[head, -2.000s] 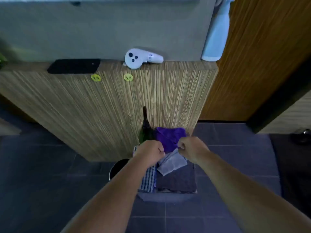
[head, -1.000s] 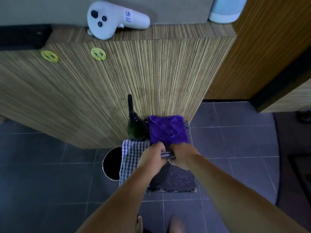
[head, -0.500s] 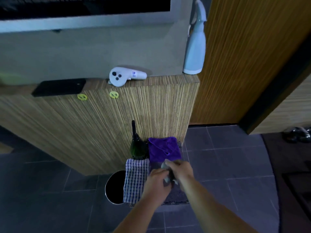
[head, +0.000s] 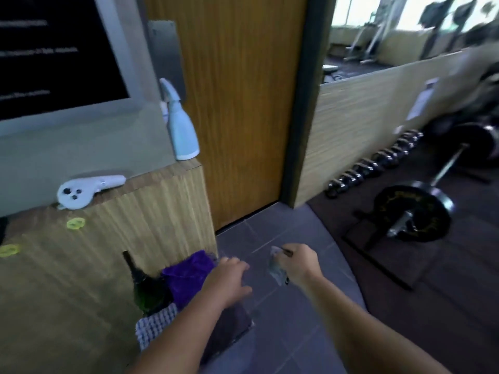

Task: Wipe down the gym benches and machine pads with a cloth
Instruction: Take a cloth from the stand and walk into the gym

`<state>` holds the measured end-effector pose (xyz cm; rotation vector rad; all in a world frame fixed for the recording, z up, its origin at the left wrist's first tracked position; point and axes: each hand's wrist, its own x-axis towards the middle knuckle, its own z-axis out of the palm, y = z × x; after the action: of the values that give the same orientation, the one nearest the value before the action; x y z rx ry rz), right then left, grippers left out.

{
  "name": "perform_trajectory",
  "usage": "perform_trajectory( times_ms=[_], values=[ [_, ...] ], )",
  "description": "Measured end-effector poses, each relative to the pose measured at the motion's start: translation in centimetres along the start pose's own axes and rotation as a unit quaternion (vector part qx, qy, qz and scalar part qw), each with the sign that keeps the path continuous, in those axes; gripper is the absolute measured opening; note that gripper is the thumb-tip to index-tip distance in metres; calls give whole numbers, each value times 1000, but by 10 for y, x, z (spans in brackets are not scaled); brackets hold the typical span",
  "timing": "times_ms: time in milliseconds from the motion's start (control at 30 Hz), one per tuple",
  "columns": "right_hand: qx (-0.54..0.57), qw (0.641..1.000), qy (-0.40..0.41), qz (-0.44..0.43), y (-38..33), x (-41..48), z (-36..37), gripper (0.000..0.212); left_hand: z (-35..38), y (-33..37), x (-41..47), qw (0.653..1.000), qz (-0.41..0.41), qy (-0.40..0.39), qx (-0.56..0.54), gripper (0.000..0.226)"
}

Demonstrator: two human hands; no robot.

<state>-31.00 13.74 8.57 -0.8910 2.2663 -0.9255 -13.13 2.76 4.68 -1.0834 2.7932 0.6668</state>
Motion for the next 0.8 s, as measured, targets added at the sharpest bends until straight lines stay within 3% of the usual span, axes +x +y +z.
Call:
perform_trajectory(
  times_ms=[67,200,567,800],
  values=[
    [0,999,42,10,17,-7,-42,42,-5,43,25,999,47,-10,21,59],
    [8,990,136,34,65,-17,-129,17,3,151,77,987,140,-31,79,55],
    [52,931,325,160,262,-55,-404,21,95,513,180,923,334,-97,164,57],
    [75,884,413,208,372,-66,-548,13,149,693,227,882,422,-105,183,56]
  ],
)
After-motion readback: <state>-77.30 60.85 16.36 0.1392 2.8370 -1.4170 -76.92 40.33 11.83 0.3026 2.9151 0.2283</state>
